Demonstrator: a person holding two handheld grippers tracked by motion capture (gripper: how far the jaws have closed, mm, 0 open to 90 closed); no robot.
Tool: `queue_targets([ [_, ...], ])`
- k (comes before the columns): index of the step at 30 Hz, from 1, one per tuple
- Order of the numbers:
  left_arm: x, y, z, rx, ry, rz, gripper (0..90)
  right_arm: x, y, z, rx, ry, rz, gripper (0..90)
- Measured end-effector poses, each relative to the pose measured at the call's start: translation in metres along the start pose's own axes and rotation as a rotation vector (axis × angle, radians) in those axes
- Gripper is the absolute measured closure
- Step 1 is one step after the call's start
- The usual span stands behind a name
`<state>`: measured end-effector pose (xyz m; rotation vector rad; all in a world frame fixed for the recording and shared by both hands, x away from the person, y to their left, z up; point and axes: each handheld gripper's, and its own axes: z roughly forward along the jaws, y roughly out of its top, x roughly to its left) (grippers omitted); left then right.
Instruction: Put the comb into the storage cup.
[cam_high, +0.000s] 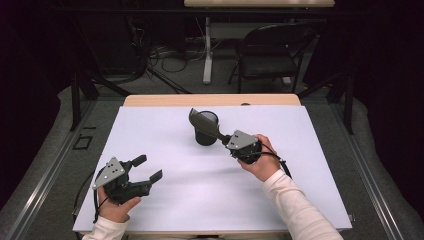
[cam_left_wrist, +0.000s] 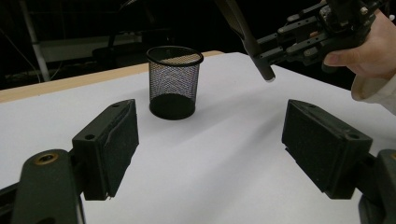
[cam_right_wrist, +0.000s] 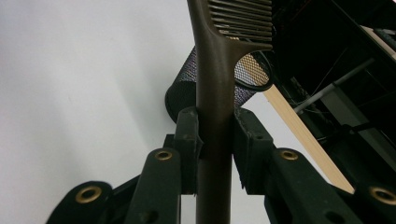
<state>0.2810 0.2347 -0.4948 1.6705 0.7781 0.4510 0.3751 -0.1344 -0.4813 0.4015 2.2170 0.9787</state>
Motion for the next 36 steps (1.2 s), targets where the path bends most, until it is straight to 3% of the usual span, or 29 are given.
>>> queue_targets([
  [5, 0.002, 0.009, 0.004, 0.008, 0.008, 0.006, 19.4, -0.001, 0.003, -0.001, -0.024, -0.009, 0.023, 73.0],
  [18, 0.006, 0.033, 0.022, 0.049, 0.002, -0.024, 23.0, 0.002, 0.009, -0.002, -0.078, -0.059, 0.072, 72.9],
  [28, 0.007, 0.055, 0.036, 0.031, 0.008, -0.037, 24.1, 0.007, 0.011, 0.000, -0.081, -0.090, 0.082, 72.9],
  [36, 0.006, 0.067, 0.050, 0.039, -0.025, -0.069, 24.1, 0.010, 0.014, 0.002, -0.096, -0.089, 0.101, 73.0],
])
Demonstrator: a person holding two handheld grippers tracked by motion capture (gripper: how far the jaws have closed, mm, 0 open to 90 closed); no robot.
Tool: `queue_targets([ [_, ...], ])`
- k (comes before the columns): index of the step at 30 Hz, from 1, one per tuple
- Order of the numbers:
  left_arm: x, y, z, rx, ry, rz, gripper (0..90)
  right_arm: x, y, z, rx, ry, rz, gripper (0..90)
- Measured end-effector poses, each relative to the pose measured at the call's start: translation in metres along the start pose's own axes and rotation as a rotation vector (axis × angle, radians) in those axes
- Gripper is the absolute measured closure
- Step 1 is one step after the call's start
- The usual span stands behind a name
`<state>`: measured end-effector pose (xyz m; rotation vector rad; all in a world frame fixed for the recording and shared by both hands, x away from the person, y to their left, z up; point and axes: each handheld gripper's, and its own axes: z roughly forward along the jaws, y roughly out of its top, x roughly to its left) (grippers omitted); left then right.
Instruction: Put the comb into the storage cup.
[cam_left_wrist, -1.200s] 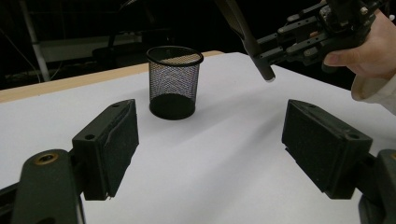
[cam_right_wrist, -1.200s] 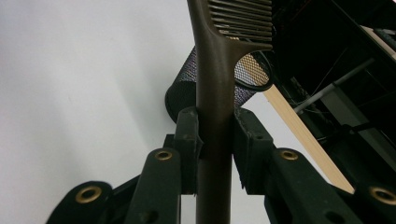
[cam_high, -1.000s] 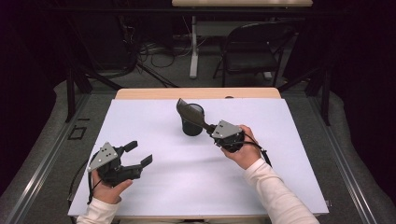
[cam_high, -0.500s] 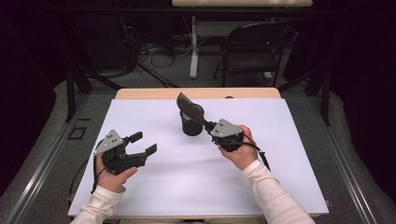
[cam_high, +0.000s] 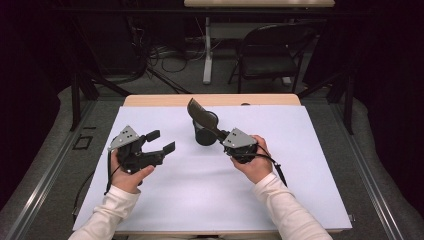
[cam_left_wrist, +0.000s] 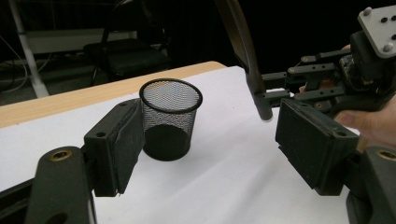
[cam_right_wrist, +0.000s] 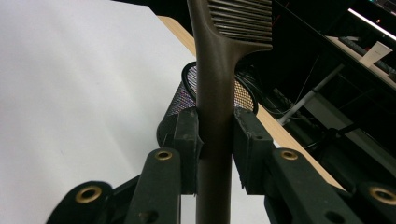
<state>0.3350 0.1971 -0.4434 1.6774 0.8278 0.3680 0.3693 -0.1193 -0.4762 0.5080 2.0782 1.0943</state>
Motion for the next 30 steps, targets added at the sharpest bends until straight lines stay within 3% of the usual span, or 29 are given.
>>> queue_targets([
  [13, -0.003, 0.015, 0.016, 0.017, -0.034, -0.047, 26.8, 0.003, -0.002, 0.000, -0.003, -0.016, 0.030, 72.9],
  [30, -0.005, 0.038, 0.032, 0.013, -0.034, -0.085, 30.9, 0.007, -0.006, -0.001, -0.010, -0.042, 0.068, 72.9],
])
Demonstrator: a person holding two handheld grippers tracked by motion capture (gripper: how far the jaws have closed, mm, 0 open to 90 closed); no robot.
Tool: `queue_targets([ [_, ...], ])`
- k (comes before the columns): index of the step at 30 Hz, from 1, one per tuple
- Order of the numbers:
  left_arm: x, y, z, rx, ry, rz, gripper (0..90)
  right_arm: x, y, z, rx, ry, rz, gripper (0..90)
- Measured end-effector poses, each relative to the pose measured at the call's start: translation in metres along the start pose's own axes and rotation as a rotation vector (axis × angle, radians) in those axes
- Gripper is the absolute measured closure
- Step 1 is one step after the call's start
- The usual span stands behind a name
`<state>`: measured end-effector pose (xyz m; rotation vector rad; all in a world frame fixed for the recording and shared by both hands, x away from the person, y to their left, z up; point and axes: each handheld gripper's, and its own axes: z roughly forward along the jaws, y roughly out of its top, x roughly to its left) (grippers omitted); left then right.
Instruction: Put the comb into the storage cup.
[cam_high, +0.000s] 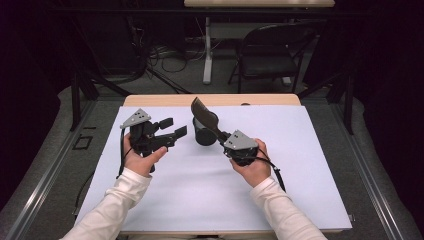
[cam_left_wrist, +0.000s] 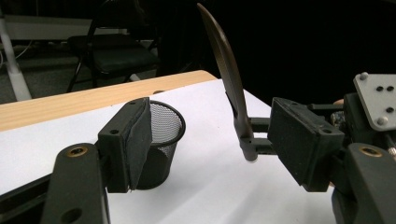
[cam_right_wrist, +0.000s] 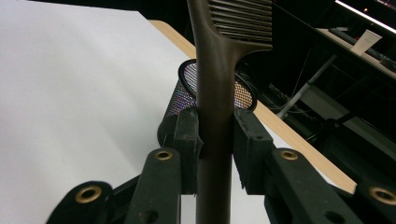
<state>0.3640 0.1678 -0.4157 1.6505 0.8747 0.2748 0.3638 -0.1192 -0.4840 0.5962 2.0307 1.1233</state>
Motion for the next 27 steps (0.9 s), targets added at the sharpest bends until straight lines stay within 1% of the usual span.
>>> queue_targets([
  [6, -0.001, 0.007, 0.005, 0.009, 0.004, -0.007, 32.3, 0.003, -0.001, 0.000, -0.006, -0.014, 0.002, 72.9],
  [9, -0.001, 0.011, 0.007, 0.010, -0.001, -0.013, 33.3, 0.005, -0.001, -0.001, -0.014, -0.031, 0.000, 72.9],
  [14, -0.005, 0.017, 0.009, 0.003, -0.011, -0.014, 33.7, 0.005, 0.000, -0.002, -0.027, -0.034, 0.010, 73.0],
  [19, -0.008, 0.018, 0.014, 0.008, -0.027, -0.033, 35.1, 0.004, -0.001, -0.002, -0.025, -0.036, 0.025, 73.0],
  [22, -0.010, 0.020, 0.016, 0.008, -0.027, -0.039, 35.4, 0.005, -0.002, -0.001, -0.026, -0.036, 0.031, 72.9],
  [25, -0.011, 0.022, 0.020, 0.006, -0.034, -0.058, 35.4, 0.005, -0.003, -0.001, -0.021, -0.038, 0.030, 73.0],
  [27, -0.012, 0.024, 0.022, 0.004, -0.034, -0.059, 36.7, 0.006, -0.003, 0.000, -0.022, -0.039, 0.034, 73.0],
])
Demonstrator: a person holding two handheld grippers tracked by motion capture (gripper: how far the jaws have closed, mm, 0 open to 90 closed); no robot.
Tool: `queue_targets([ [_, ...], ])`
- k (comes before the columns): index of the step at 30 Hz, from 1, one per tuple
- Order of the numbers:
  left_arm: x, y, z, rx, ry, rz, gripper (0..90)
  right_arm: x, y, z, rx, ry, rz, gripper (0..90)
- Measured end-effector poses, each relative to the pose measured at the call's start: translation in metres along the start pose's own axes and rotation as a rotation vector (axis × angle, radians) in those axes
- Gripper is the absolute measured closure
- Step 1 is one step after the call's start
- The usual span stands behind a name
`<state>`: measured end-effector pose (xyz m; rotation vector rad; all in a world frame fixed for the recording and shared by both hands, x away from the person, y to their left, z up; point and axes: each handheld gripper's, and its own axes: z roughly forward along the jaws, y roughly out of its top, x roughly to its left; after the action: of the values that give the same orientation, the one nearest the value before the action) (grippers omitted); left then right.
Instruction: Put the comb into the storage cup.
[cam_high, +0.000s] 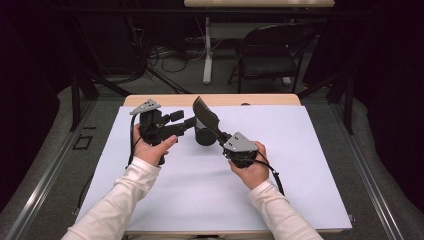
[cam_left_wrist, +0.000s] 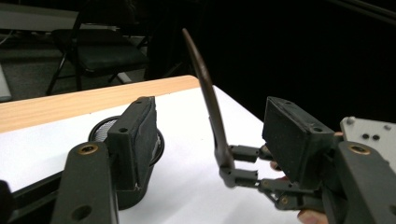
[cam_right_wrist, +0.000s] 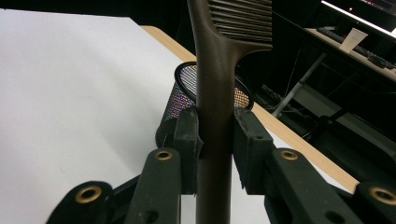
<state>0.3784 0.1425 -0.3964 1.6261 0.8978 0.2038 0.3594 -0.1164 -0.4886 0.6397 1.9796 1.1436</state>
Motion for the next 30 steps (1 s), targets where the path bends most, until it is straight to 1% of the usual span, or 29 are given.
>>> queue_targets([
  [5, -0.002, 0.003, 0.003, -0.008, 0.001, -0.015, 39.8, 0.002, 0.000, 0.000, -0.002, -0.004, -0.003, 73.0],
  [9, -0.002, 0.004, 0.005, -0.029, -0.005, -0.035, 42.2, 0.002, 0.000, 0.000, -0.002, -0.009, -0.002, 72.9],
  [15, -0.002, 0.006, 0.008, -0.011, -0.010, -0.082, 46.3, 0.004, 0.000, 0.000, -0.003, -0.020, -0.005, 73.0],
  [17, -0.001, 0.007, 0.009, -0.008, -0.001, -0.090, 47.1, 0.004, 0.000, 0.000, 0.000, -0.028, -0.013, 72.9],
  [22, 0.002, 0.007, 0.011, -0.009, -0.001, -0.119, 51.8, 0.007, 0.000, -0.001, 0.003, -0.051, -0.034, 73.0],
  [24, 0.003, 0.007, 0.012, -0.008, -0.004, -0.140, 54.1, 0.007, 0.000, -0.001, 0.005, -0.054, -0.043, 73.0],
  [30, 0.004, 0.008, 0.014, -0.006, -0.013, -0.167, 60.8, 0.010, 0.000, 0.000, 0.008, -0.059, -0.048, 73.0],
])
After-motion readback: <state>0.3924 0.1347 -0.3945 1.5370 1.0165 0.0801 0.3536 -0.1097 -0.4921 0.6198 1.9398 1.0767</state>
